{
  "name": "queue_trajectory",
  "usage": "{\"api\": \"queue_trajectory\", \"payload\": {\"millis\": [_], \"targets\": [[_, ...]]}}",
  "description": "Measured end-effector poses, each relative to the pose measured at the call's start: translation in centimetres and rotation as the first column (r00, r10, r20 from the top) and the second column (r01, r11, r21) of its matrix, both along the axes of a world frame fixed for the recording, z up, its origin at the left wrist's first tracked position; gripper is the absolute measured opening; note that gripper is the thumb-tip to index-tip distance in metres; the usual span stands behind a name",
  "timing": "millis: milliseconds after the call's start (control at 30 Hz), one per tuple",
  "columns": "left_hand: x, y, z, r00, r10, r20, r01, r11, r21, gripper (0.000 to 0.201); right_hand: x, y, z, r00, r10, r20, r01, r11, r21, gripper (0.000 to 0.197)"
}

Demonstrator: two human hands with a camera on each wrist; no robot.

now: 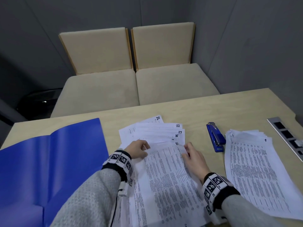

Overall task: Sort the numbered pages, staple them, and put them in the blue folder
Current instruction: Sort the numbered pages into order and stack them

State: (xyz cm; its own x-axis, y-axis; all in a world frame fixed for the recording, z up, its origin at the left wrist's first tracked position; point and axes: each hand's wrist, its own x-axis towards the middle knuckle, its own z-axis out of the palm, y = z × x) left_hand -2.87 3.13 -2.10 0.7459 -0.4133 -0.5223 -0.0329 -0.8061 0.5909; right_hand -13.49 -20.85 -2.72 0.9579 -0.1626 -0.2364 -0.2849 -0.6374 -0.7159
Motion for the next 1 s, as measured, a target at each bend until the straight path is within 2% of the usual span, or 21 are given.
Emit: {"api": "queue_trajectory", "payload": {"millis": [100,167,300,367,567,667,767,867,1000], "targets": [[0.4,0.8,0.2,0.995,0.087,-0.038,-0.091,0.991,-0.099,0.022,-0.7,-0.6,0.3,0.999,-0.036,0.025,0.036,0.999,0.015,0.014],[0.3,1.0,0.1,0.994,0.095,-0.048,-0.101,0.988,-0.121,0.022,-1.1,-1.1,0.4,0.999,-0.035,-0.021,0.036,0.998,0.057,0.019],[-0.1,0.7,0.0,0.987,0.128,-0.101,-0.144,0.975,-0.171,0.019,-1.5,-1.9,0.0,0.999,0.026,-0.024,-0.024,0.998,0.062,0.043],[-0.2,0.6,-0.1,0.993,0.106,-0.048,-0.112,0.985,-0.13,0.017,-1.6,-1.7,0.0,1.0,0.028,-0.012,-0.027,0.997,0.069,0.04],[-1.0,-0.3,-0.2,0.995,-0.032,0.096,0.038,0.997,-0.06,0.004,-1.5,-0.5,-0.2,0.997,0.063,-0.045,-0.059,0.996,0.069,0.004],[-1.8,-0.9,-0.3,0.959,-0.059,0.277,0.073,0.997,-0.041,0.005,-1.3,0.2,-0.5,0.999,0.012,0.039,-0.013,0.999,0.035,0.017],[-2.4,-1.0,-0.6,0.897,-0.096,0.432,0.114,0.993,-0.016,0.009,-1.0,0.4,-0.9,0.998,-0.033,0.052,0.031,0.998,0.047,0.02],[-2.6,-0.7,-0.8,0.873,-0.122,0.471,0.144,0.989,-0.011,0.01,-0.8,0.7,-0.5,0.996,-0.084,-0.005,0.084,0.99,0.116,0.019],[-2.7,-0.5,-0.7,0.866,-0.094,0.492,0.135,0.99,-0.049,0.008,-0.9,1.1,0.4,0.984,-0.146,-0.101,0.169,0.942,0.29,0.015]]}}
